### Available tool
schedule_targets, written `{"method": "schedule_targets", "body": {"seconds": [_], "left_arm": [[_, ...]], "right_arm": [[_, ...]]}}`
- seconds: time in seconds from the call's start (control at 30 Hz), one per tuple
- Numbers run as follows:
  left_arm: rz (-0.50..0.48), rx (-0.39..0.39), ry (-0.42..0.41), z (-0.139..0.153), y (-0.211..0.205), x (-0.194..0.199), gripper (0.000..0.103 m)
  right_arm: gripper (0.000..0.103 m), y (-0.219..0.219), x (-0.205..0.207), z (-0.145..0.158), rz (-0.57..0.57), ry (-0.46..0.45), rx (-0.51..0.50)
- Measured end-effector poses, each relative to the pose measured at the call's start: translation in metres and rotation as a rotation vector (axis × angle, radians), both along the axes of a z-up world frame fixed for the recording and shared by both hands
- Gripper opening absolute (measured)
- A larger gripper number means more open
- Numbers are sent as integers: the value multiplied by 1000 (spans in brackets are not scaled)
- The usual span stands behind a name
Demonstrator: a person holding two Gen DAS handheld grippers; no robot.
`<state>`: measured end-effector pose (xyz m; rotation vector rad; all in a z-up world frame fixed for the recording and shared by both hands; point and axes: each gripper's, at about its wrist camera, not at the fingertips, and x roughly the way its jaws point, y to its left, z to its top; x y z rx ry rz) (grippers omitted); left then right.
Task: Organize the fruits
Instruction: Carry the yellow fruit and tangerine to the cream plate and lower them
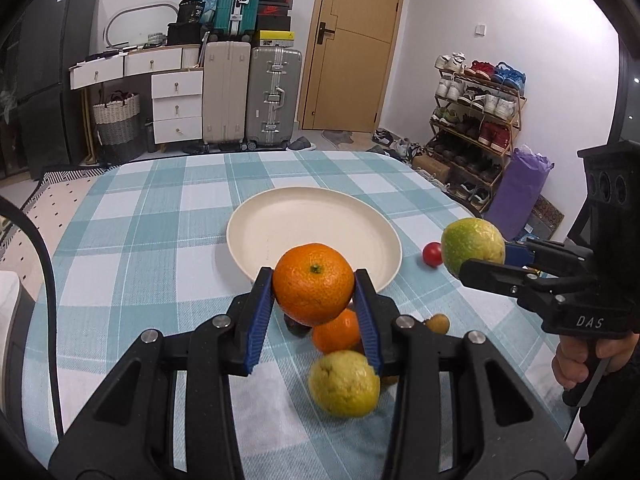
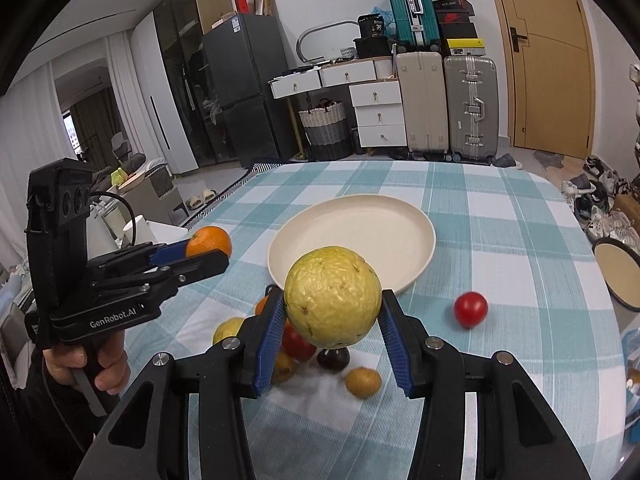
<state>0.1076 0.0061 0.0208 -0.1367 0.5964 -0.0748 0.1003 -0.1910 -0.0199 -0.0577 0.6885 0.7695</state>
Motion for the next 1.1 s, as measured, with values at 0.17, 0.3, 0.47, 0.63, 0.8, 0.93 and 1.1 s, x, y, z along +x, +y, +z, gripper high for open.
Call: {"method": "schedule_targets", "body": {"seconds": [0.17, 0.3, 0.47, 0.63, 0.8, 0.93, 1.1], "left_arm": [[3, -1, 18, -8, 1, 19, 37], [9, -8, 27, -14, 3, 35, 37], [21, -2, 27, -17, 6, 53, 37], [35, -4, 28, -21, 10, 71, 37], [43, 2, 48, -31, 12, 87, 37], [45, 22, 57, -37, 12, 98, 37], [46, 13, 73, -44, 13, 105, 37]], "right_arm": [[48, 8, 13, 2, -3, -5, 10], [48, 14, 24, -2, -7, 4, 11], [48, 23, 36, -6, -14, 11, 10], [48, 31, 50, -11, -27, 24, 7], [48, 38, 64, -23, -49, 39, 2], [48, 42, 74, -31, -58, 53, 1], [48, 44, 83, -39, -64, 69, -20]]}}
